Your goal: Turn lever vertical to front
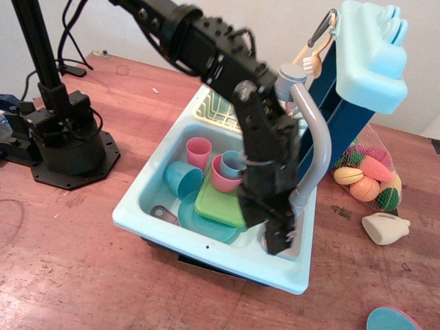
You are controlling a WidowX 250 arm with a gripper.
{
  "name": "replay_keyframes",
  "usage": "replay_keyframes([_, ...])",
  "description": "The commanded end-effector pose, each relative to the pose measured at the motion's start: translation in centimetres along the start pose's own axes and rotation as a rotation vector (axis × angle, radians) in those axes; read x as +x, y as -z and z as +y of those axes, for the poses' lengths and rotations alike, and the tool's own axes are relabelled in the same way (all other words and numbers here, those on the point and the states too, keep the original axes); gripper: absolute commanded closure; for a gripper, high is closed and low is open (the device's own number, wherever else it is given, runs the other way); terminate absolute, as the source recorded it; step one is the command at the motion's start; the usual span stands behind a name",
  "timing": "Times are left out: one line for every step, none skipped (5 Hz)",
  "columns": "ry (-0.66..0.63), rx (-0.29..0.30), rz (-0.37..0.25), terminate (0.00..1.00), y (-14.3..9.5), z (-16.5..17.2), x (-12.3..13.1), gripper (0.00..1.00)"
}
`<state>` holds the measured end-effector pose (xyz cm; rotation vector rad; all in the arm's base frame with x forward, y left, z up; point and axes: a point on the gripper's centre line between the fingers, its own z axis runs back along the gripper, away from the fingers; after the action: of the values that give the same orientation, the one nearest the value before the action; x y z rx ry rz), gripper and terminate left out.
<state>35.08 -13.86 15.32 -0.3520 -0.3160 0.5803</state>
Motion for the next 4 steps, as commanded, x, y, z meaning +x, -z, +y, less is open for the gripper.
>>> replay_keyframes([-0.033,-0.079,-0.047,0.0,-2.3,0.4,-1.3,0.0])
replay_keyframes([-0.068,-0.066,-0.123,0.0,-5.6,1.8,-4.2,0.0])
replay_keyframes([-0.084,-0.086,-0.183,0.0,-8.4,3.5,-6.3,0.0])
replay_keyframes([-0.085,-0.112,-0.181,0.0,-8.4,3.8,-6.2,0.0])
